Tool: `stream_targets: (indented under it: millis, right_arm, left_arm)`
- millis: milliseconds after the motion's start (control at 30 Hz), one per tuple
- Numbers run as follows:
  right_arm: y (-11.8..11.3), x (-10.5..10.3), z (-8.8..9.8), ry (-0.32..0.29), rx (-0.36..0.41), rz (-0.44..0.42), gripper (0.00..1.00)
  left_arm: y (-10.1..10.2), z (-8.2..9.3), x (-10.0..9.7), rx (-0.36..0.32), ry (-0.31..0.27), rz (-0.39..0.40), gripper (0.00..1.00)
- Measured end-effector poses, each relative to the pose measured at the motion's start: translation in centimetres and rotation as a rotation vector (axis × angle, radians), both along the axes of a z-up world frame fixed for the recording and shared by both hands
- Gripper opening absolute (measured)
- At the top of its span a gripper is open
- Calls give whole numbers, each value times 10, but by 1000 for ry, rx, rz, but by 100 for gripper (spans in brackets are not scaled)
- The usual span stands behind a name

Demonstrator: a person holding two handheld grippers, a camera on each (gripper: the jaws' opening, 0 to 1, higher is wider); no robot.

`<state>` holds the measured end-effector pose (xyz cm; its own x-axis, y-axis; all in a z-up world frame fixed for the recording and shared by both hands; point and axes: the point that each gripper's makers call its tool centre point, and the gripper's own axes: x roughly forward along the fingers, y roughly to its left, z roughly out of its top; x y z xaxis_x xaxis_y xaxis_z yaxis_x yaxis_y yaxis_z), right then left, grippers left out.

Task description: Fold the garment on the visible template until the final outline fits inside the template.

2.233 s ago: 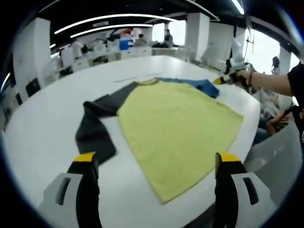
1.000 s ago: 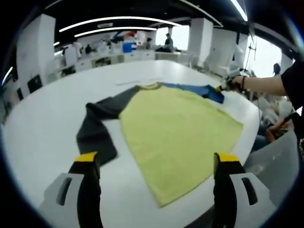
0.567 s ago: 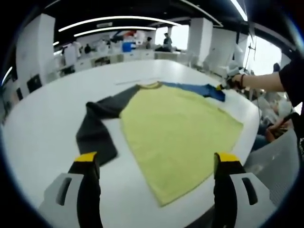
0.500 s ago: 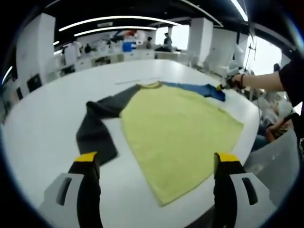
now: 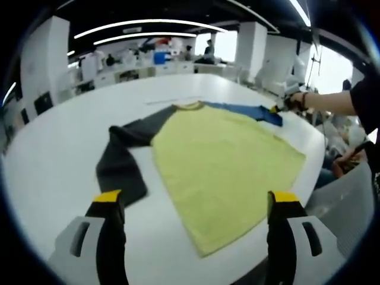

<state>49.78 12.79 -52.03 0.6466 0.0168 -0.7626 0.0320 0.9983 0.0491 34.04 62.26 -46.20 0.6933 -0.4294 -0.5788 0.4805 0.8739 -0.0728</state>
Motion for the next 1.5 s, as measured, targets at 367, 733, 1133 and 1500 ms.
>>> stream_targets:
  millis: [367,733,1133,1500]
  right_arm:
    - [27,-6,20,-52,-28,119,32]
    - [75,-14,19,-61,-44,260,32]
    - [111,-21,7,-45,-29,336,31]
    - [139,-33,-4,-32,13,377,31]
  left_arm:
    - [-2,3,-1,-1,-8,-11,97]
    - [-1,4,-3,-1,-6,-10,96]
    - [2,2,-7,-2,1,-1,96]
    - [3,-1,-11,-5,14,6,95]
